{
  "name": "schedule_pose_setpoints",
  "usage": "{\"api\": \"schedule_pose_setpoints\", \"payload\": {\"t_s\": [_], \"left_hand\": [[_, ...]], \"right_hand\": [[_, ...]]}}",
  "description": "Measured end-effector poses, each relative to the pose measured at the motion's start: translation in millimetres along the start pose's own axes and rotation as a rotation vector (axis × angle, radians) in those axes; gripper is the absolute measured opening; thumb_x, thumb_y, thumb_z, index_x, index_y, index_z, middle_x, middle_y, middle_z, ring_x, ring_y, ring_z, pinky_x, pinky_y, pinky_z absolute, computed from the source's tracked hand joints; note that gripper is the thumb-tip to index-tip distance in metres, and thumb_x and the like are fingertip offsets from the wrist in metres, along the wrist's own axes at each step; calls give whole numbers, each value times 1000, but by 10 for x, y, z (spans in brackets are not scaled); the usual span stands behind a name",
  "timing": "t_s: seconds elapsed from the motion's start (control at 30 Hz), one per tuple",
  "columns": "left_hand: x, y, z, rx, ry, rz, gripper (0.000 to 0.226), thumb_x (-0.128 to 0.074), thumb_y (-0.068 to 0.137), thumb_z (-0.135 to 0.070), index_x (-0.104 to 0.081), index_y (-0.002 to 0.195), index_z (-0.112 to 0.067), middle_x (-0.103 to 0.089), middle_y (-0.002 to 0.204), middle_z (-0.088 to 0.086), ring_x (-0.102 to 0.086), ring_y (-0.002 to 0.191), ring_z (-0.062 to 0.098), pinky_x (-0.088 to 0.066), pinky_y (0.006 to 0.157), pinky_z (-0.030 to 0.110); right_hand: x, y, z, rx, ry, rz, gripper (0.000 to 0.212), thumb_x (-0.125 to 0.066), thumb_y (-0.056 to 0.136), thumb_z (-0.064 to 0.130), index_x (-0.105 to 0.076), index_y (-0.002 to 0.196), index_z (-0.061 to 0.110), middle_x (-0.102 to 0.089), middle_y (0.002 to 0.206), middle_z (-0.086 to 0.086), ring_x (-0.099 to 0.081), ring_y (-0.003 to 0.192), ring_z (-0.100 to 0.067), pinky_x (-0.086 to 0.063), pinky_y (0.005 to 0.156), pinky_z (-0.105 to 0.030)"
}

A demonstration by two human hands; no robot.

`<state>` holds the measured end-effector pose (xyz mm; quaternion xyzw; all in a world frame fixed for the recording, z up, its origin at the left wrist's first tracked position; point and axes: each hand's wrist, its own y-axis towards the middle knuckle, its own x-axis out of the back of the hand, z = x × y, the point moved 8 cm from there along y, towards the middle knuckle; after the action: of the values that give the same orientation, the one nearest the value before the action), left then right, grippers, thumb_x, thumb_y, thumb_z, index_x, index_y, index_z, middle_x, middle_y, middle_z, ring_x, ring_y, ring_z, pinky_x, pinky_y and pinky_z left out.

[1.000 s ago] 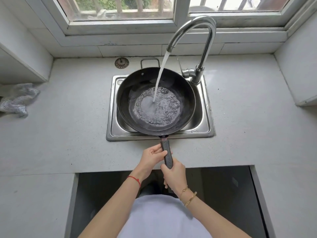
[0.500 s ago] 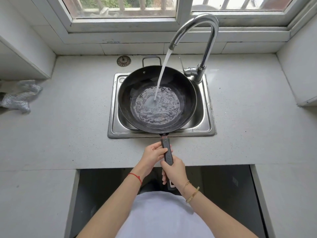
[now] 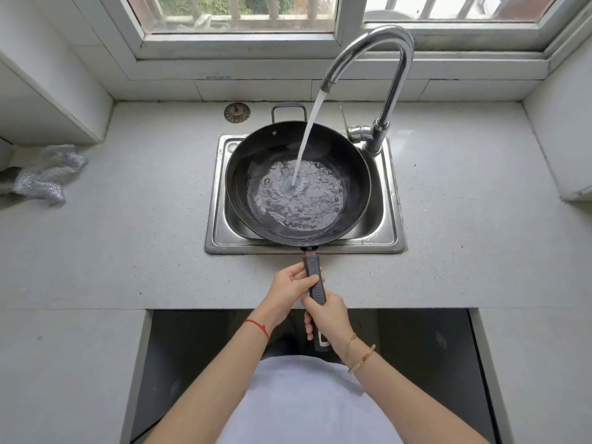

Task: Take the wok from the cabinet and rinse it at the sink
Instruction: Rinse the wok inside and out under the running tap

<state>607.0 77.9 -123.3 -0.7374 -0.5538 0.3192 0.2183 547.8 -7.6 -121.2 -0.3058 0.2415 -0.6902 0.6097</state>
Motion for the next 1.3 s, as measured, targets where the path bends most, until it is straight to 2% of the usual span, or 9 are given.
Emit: {"api": "schedule_pose_setpoints", "payload": {"t_s": [0.13,0.37,0.53,0.7,0.77,0.87,1.03,1.17,1.3], "left_hand": [[4,3,-11,-5,-20,4,43,-57,92,8,-52,134,3,-66,125,15,-70,97,16,-58,77,20],[2,-22,-30,-20,-52,3,38,-54,94,7,-54,131,0,-67,122,12,-70,99,14,-58,84,23],[-44,-35,-53,-10,-74,59,42,-53,95,6,-49,137,-1,-65,128,10,-68,110,16,-57,85,23],[-102,-76,-64,-19,-95,92,42,-53,95,7,-51,135,-6,-65,128,9,-68,111,16,-56,83,22],[-93,-92,-73,-30,-100,83,41,-54,94,7,-53,132,-8,-66,128,9,-67,112,18,-56,85,22],[-45,-120,-104,-72,-88,37,41,-58,91,9,-56,128,-7,-69,122,10,-69,109,22,-56,85,23],[67,-179,-179,-135,-41,-82,40,-62,86,14,-60,123,0,-71,110,14,-73,90,17,-57,88,27],[136,-238,-247,-154,-9,-169,41,-68,82,11,-63,122,1,-73,105,11,-71,102,26,-54,96,35],[188,-289,-339,-185,32,-203,47,-74,80,6,-63,125,-1,-71,114,9,-70,98,8,-56,83,16]], "right_hand": [[7,-1,38,7,10,-9,17,-57,98,22,-59,85,11,-59,55,-7,-54,38,-16,-49,39,-26],[16,-102,146,132,-124,-193,29,-56,96,25,-56,70,11,-57,51,-8,-52,33,-17,-40,33,-25],[81,-125,226,216,-245,-250,26,-58,95,25,-55,71,16,-58,57,-4,-55,39,-15,-45,35,-27],[137,-138,210,260,-295,-271,21,-59,94,25,-59,75,15,-58,61,0,-59,50,-20,-55,45,-38],[144,-139,207,266,-274,-257,21,-58,93,21,-58,73,12,-57,59,-3,-56,46,-20,-52,41,-38],[130,-136,187,230,-217,-195,18,-58,91,14,-55,74,9,-56,57,-9,-52,38,-19,-42,33,-27],[60,-146,202,201,-132,-79,21,-56,91,10,-52,71,10,-53,46,-8,-48,31,-20,-38,34,-24],[-9,-168,233,165,-31,16,24,-55,92,6,-51,69,8,-52,46,-7,-46,32,-21,-40,34,-26],[-91,-194,290,119,87,91,21,-53,93,3,-51,72,5,-49,49,-9,-42,34,-20,-39,35,-25]]}}
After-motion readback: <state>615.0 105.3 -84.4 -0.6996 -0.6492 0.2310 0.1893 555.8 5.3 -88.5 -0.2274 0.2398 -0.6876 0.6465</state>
